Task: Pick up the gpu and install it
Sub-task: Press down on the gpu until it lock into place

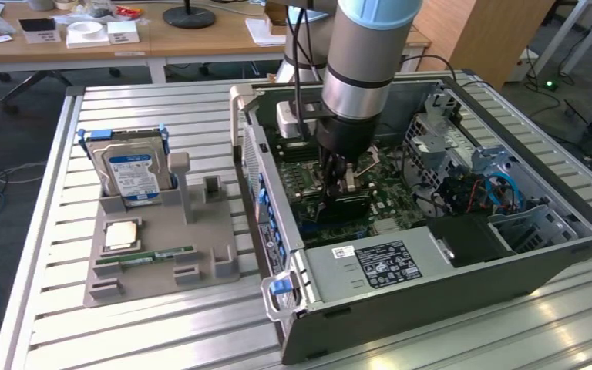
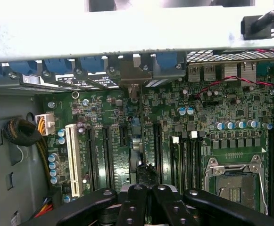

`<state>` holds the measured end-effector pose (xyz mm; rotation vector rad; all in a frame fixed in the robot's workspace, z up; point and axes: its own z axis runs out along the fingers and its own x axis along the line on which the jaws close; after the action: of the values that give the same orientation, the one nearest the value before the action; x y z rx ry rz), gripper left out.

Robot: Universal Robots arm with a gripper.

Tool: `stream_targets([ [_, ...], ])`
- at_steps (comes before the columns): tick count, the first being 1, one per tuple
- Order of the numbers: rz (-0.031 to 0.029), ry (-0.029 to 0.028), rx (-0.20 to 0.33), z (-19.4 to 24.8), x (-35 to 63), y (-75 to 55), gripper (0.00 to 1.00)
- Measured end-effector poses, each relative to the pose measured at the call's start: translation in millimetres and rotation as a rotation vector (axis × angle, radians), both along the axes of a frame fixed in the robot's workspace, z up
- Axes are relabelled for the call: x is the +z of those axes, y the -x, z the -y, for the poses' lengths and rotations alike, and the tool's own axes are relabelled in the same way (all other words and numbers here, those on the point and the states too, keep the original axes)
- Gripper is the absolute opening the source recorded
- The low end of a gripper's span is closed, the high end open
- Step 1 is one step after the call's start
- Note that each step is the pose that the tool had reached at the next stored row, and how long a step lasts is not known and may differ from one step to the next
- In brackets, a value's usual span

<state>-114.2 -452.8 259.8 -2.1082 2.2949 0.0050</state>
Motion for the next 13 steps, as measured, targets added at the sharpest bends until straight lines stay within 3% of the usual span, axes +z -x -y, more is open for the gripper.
stream_targets([
  [13, 0.001, -0.0021, 0.0, -0.3, 0.9, 0.6, 0.11],
])
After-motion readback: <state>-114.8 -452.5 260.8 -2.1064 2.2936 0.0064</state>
